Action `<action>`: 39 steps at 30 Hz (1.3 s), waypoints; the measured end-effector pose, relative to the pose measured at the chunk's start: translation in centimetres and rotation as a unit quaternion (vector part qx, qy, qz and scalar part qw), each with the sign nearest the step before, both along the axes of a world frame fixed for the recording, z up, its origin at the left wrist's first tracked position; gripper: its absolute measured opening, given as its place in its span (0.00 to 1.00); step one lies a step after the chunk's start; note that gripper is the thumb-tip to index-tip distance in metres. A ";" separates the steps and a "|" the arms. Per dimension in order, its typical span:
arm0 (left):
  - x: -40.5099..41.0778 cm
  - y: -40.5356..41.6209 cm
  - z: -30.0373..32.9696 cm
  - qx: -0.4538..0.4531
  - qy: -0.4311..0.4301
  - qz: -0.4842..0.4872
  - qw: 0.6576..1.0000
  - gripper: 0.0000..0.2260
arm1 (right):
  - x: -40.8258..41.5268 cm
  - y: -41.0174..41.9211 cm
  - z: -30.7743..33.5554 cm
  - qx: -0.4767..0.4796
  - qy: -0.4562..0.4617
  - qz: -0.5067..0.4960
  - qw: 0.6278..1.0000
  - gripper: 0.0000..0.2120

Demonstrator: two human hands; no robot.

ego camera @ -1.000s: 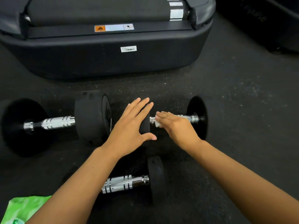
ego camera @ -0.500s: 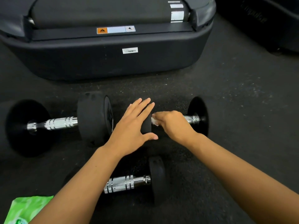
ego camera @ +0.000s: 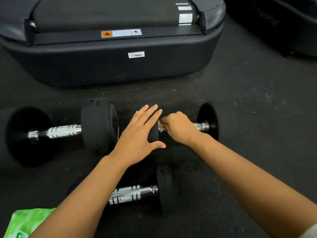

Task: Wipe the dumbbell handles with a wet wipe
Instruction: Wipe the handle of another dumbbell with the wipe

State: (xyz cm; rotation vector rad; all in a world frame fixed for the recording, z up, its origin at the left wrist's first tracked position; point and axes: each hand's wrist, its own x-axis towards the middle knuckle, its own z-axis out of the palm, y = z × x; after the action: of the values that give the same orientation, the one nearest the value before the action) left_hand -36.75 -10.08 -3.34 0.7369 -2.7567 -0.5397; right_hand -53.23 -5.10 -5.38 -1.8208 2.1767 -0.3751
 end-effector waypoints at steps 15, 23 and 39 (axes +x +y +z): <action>0.1 0.1 0.1 0.005 -0.002 0.000 1.000 0.42 | -1.4 -1.3 1.5 0.081 -0.033 -0.002 0.996 0.11; 0.1 0.1 -0.1 0.010 0.000 0.005 1.000 0.42 | -2.4 -0.3 1.5 0.077 -0.022 -0.032 0.996 0.11; 0.1 0.3 -0.5 0.017 0.017 0.007 1.000 0.41 | -0.3 4.8 -3.7 -0.222 0.120 -0.002 0.968 0.17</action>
State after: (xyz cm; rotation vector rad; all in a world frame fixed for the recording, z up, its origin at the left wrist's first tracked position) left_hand -36.70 -9.74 -3.79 0.7459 -2.7152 -0.5928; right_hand -53.49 -0.33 -9.09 -2.1918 2.4051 -0.7280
